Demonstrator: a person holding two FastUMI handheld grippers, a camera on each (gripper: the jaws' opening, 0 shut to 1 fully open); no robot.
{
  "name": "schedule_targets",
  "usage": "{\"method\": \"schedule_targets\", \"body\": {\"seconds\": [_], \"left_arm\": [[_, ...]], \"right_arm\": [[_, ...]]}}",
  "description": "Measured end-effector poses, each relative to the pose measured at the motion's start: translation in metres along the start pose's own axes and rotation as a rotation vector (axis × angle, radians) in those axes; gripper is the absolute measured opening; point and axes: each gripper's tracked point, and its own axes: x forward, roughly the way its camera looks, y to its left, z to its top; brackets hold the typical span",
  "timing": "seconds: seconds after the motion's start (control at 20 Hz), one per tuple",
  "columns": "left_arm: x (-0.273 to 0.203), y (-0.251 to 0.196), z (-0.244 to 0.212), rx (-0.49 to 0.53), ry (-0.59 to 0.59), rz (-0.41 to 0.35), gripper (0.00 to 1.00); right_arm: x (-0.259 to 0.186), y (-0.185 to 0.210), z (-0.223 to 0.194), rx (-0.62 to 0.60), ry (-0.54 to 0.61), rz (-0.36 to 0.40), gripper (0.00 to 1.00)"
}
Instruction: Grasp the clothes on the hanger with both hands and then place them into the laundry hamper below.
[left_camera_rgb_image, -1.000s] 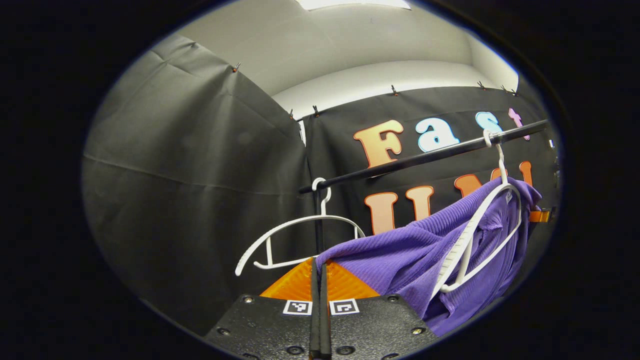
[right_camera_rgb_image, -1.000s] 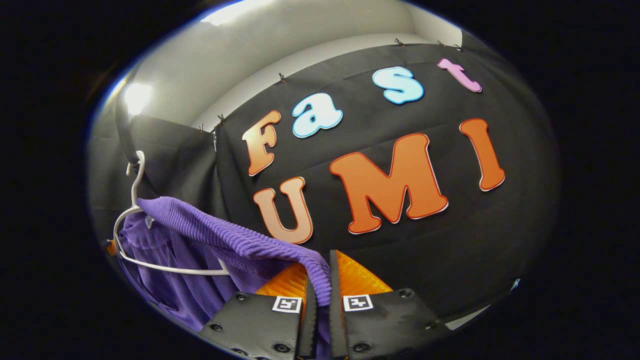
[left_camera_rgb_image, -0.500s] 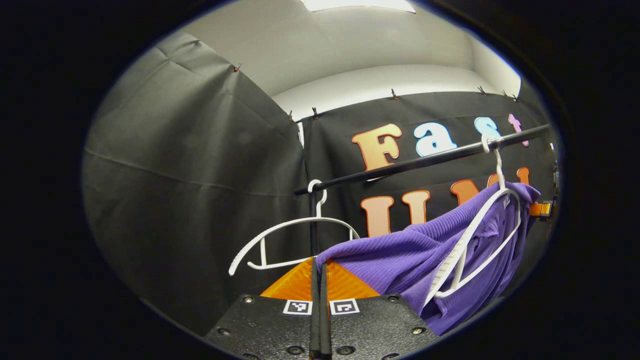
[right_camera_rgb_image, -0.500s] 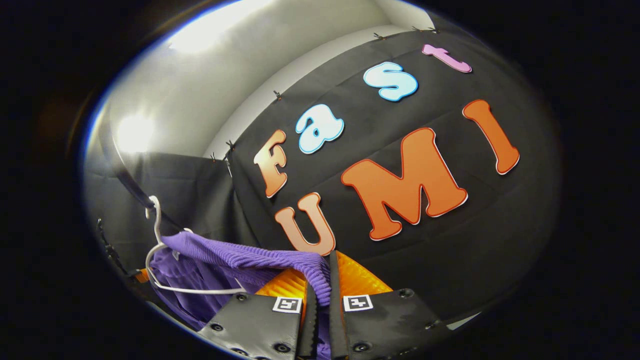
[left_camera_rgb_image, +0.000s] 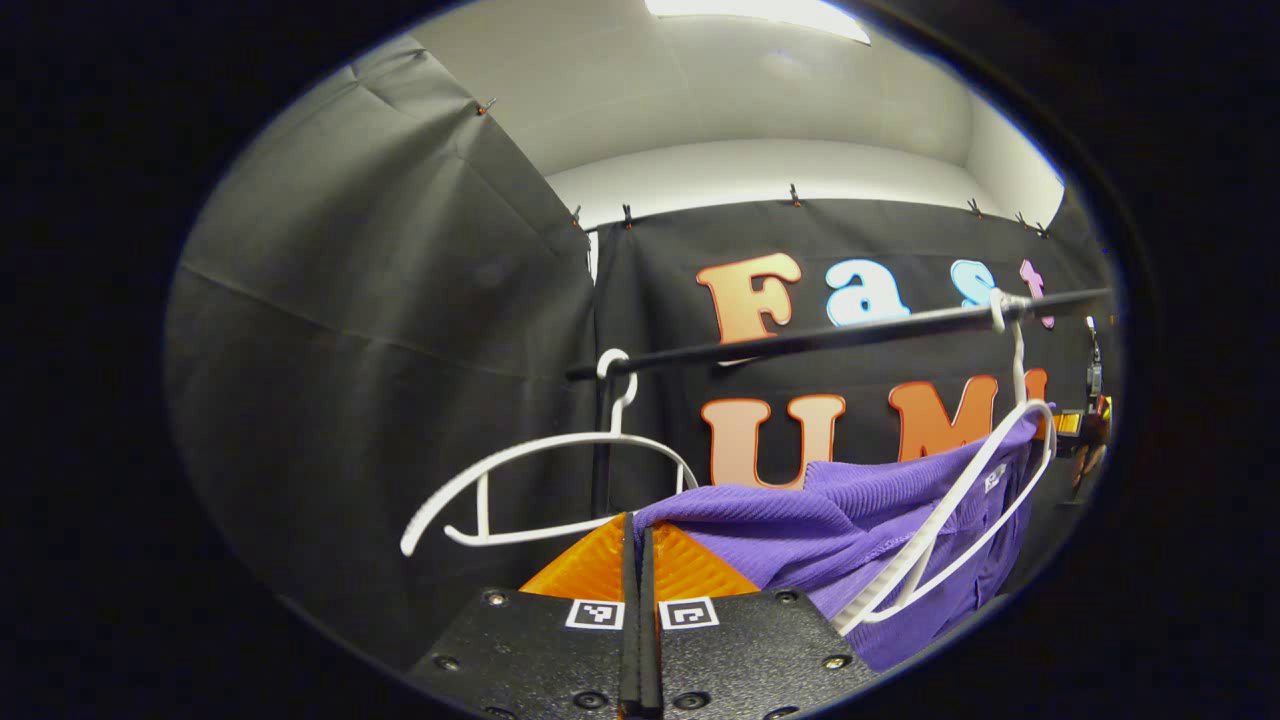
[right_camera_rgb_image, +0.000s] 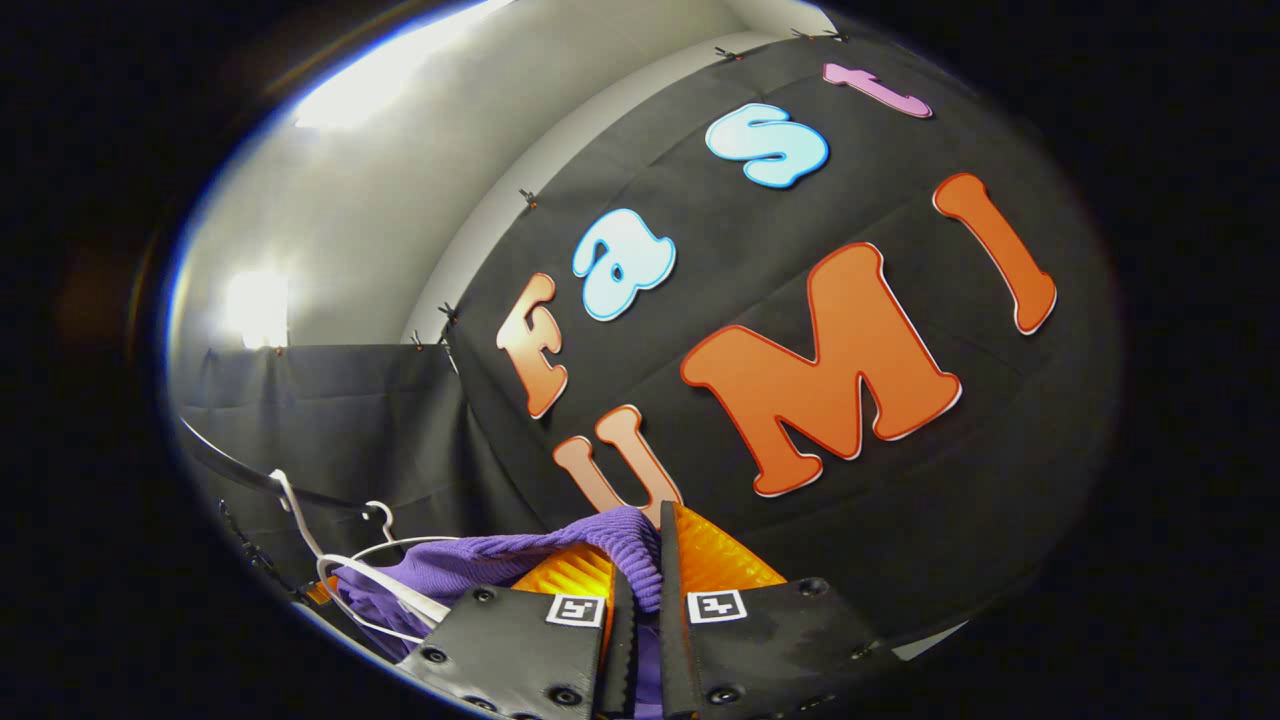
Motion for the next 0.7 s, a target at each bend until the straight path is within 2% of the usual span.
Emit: {"method": "schedule_targets", "body": {"seconds": [0.1, 0.15, 0.4, 0.7], "left_arm": [[-0.009, -0.01, -0.034, 0.024, 0.043, -0.023, 0.0], [-0.014, -0.014, -0.051, 0.032, 0.067, -0.031, 0.0], [-0.052, -0.028, -0.11, 0.093, 0.122, -0.052, 0.0], [-0.094, -0.076, -0.143, 0.019, 0.148, -0.099, 0.0]], "right_arm": [[0.002, -0.028, -0.018, 0.014, -0.025, -0.048, 0.13], [-0.004, -0.04, -0.035, 0.002, -0.007, -0.069, 0.16], [-0.056, -0.085, -0.108, -0.051, 0.09, -0.165, 0.16], [-0.117, -0.091, -0.171, -0.109, 0.164, -0.238, 0.16]]}}
